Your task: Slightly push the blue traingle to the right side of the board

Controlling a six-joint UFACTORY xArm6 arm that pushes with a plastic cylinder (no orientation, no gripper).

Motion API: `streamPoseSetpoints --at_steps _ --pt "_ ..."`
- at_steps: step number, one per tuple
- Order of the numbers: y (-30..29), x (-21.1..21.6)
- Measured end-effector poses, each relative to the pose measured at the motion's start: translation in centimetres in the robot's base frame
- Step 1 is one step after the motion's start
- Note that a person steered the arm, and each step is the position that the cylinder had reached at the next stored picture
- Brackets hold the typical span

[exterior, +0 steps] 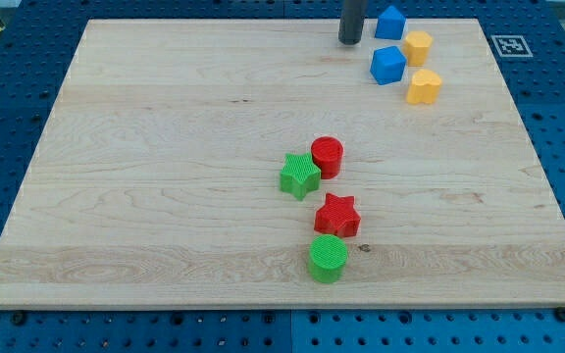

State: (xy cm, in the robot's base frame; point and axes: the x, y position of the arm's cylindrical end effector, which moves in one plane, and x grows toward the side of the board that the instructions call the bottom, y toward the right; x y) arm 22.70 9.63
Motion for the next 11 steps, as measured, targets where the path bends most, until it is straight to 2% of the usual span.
streamPoseSetpoints --at_steps 2,4,6,8,11 --pt "3.1 -3.5" --pt "9.7 -3.6" --pt "10.8 -3.6" --pt "10.8 -3.6" --pt "5.1 -3.5"
